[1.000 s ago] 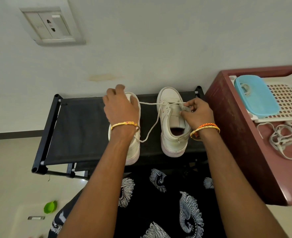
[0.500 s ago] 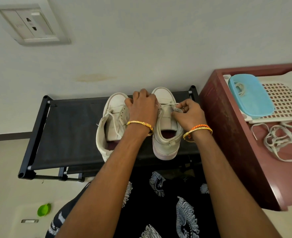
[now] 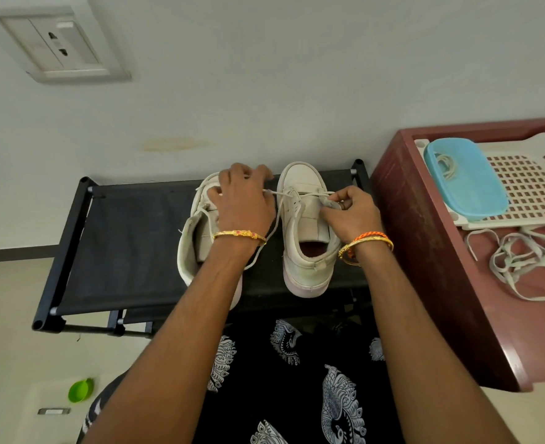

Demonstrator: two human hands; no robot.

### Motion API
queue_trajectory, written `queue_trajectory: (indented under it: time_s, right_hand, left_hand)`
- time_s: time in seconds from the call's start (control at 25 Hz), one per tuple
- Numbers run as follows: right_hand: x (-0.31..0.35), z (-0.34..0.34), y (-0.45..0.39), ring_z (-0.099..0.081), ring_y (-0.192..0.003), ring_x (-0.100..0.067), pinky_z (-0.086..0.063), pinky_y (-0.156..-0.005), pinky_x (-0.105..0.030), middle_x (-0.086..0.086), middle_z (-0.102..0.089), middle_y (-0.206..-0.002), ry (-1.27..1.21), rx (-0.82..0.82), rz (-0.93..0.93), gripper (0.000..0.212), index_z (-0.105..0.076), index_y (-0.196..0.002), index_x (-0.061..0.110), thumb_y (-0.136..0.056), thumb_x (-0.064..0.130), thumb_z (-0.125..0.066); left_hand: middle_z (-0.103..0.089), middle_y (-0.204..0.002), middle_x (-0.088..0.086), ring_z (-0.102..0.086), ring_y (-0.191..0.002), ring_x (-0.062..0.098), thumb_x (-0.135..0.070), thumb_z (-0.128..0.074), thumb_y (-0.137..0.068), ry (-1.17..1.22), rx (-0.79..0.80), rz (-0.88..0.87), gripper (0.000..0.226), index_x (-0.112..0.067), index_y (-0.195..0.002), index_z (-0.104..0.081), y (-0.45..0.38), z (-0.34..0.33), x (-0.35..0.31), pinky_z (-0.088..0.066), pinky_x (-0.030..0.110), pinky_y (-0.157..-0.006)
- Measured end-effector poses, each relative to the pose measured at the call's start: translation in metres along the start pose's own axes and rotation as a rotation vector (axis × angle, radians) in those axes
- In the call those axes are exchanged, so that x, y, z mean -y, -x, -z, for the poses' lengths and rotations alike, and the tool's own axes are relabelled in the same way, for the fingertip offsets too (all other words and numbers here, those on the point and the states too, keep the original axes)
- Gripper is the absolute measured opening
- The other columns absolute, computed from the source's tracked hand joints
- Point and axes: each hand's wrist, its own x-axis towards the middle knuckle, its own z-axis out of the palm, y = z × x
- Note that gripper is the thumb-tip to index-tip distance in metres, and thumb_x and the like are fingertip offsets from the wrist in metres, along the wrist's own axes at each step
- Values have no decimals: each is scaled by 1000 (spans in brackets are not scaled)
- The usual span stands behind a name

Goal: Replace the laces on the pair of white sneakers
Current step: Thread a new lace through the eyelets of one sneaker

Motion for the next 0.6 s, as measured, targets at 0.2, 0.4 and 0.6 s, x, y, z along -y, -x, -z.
queue_trajectory:
  time_s: [0.2, 0.4, 0.6]
  right_hand:
    - [2, -2, -1, -49, -70, -8, -33, -52, -16, 3, -52, -80, -5, 14, -17, 19, -59, -99, 12, -82, 14, -67]
    - [0, 1, -5, -46, -67, -4, -34, -53, -17, 7, -50, -76, -16, 68, -37, 17, -57, -96, 14, -82, 12, -67]
    - [0, 1, -7, -45, -67, -3, -33, -52, -17, 7, -48, -78, -2, 73, -43, 17, -56, -95, 15, -82, 12, -66]
  left_hand:
    - [-47, -131, -2, -32, -127, 19, -27, -54, -92, 1, 48, -165, 21, -25, -108, -67, 3, -7, -14, -19, 40, -99]
    - [-43, -135, -1, -33, -127, 19, -24, -51, -93, -8, 79, -132, 21, -20, -109, -64, 0, -10, -8, -19, 40, -99]
    - [-39, -139, 0, -32, -129, 20, -31, -54, -91, -9, 105, -136, 22, -21, -107, -65, 0, -7, -6, -19, 43, -101]
